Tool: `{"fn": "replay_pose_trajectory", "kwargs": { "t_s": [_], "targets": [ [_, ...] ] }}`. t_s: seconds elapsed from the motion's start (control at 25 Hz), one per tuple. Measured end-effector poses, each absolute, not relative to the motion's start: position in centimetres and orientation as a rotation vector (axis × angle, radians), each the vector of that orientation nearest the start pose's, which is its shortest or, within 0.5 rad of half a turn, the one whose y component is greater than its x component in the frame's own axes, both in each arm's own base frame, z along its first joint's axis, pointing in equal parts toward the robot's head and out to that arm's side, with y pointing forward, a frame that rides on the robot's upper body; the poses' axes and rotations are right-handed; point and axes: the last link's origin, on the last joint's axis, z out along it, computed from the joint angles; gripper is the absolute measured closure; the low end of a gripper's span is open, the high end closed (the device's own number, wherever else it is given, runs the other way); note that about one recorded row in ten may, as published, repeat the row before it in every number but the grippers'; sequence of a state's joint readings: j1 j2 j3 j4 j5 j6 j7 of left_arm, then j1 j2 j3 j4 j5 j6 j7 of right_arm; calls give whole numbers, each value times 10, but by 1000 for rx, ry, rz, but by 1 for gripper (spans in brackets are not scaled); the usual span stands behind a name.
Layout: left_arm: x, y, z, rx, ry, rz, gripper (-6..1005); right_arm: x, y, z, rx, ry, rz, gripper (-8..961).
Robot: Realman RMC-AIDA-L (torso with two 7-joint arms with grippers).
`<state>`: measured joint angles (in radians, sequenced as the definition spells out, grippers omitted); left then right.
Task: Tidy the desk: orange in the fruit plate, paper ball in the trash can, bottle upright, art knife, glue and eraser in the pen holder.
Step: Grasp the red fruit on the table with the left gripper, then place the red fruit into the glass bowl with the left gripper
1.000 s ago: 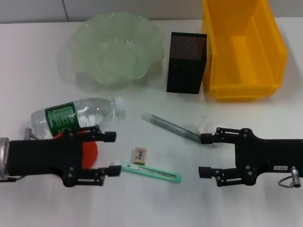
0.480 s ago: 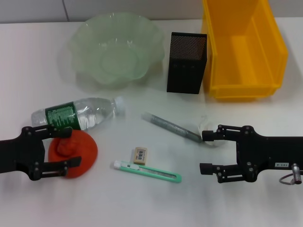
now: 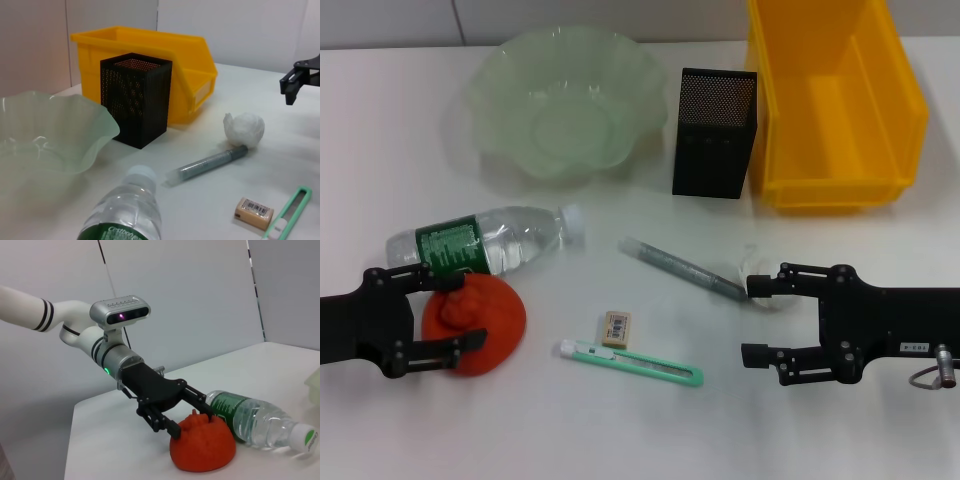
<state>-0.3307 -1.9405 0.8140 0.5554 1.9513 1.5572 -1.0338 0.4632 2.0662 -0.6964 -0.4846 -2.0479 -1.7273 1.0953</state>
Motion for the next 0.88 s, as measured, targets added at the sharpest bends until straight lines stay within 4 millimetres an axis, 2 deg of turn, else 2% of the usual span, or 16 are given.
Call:
{"fn": "replay_pose_trajectory", "kwargs": {
  "t_s": [0.28, 0.76, 0.88],
  "targets": [
    [-345, 266, 22, -2764, -375, -442, 285, 279, 269, -26, -2905, 462, 830, 135],
    [-340, 264, 22, -2781, -364, -487, 734, 279, 269, -27, -2905, 469, 834, 136],
    [-337, 263, 23, -2792, -359, -519, 771, 279, 268, -27, -2906, 469, 834, 136]
  ]
}}
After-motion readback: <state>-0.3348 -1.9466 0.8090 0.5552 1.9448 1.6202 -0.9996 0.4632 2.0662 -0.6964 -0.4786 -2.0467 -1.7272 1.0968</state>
